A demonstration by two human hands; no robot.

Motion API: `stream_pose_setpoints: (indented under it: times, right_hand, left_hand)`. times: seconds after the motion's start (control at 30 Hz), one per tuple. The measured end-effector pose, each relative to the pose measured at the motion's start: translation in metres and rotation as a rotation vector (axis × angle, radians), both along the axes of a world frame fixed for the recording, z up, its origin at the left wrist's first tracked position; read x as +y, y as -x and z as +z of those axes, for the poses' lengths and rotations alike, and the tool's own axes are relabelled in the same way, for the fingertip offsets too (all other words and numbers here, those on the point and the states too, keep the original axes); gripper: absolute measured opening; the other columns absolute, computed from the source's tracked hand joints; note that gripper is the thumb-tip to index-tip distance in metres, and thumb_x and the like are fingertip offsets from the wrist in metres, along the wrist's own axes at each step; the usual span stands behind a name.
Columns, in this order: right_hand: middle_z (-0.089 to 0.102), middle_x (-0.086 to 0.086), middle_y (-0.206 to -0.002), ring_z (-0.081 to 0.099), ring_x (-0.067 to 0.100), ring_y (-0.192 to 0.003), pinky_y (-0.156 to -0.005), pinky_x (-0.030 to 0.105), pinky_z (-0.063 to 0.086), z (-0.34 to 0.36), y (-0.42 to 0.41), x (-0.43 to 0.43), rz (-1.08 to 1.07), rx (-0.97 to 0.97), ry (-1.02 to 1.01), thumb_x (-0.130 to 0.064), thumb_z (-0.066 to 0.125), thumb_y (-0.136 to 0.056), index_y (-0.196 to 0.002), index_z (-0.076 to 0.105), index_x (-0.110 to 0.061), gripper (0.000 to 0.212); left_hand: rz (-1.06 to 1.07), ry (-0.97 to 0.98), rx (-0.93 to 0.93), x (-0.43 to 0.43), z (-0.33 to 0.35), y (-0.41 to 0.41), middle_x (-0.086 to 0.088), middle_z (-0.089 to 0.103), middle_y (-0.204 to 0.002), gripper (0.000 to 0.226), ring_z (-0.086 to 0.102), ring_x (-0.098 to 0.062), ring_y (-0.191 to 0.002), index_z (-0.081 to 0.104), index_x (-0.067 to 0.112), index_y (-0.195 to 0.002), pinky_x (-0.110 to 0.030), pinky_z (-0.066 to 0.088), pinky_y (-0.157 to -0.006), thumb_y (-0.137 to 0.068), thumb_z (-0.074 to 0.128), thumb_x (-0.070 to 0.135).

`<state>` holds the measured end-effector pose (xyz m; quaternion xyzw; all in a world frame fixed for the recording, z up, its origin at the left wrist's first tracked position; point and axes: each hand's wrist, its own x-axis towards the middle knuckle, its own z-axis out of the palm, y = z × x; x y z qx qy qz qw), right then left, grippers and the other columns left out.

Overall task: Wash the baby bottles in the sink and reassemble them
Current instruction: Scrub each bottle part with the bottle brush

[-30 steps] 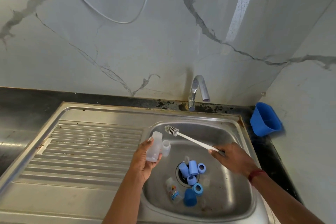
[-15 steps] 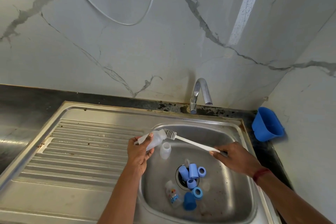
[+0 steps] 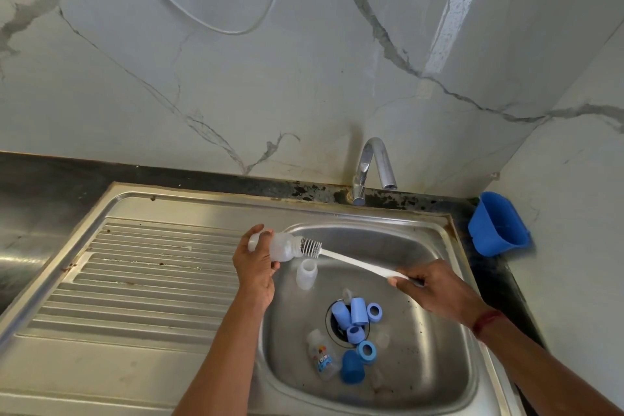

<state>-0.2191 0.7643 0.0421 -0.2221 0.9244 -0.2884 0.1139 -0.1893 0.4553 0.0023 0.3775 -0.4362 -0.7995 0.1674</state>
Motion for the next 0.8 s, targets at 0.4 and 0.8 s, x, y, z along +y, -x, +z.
stream_pose_setpoints:
  times: [0.4,0.8]
  right_hand:
    - [0.044,-0.007,-0.048,0.042,0.005,-0.045,-0.051,0.023,0.038,-0.004,0.005,-0.003,0.072,-0.128,-0.036,-0.07,0.049,-0.083,-0.073,0.07,-0.016,0.058]
    - [0.039,-0.006,-0.05,0.036,0.007,-0.047,-0.051,0.025,0.034,-0.018,0.001,-0.012,0.061,-0.154,0.057,-0.053,0.057,-0.091,-0.071,0.065,-0.005,0.053]
  left_hand:
    - [-0.038,0.06,0.067,-0.013,0.01,0.001,-0.004,0.059,-0.114,0.031,0.062,-0.022,-0.092,0.07,0.025,-0.11,-0.028,0.056,-0.053,-0.085,0.072,0.007]
    - [-0.001,0.053,0.047,-0.02,0.0,-0.004,-0.008,0.059,-0.119,0.038,0.063,-0.028,-0.097,0.068,0.022,-0.119,-0.024,0.054,-0.049,-0.083,0.073,0.009]
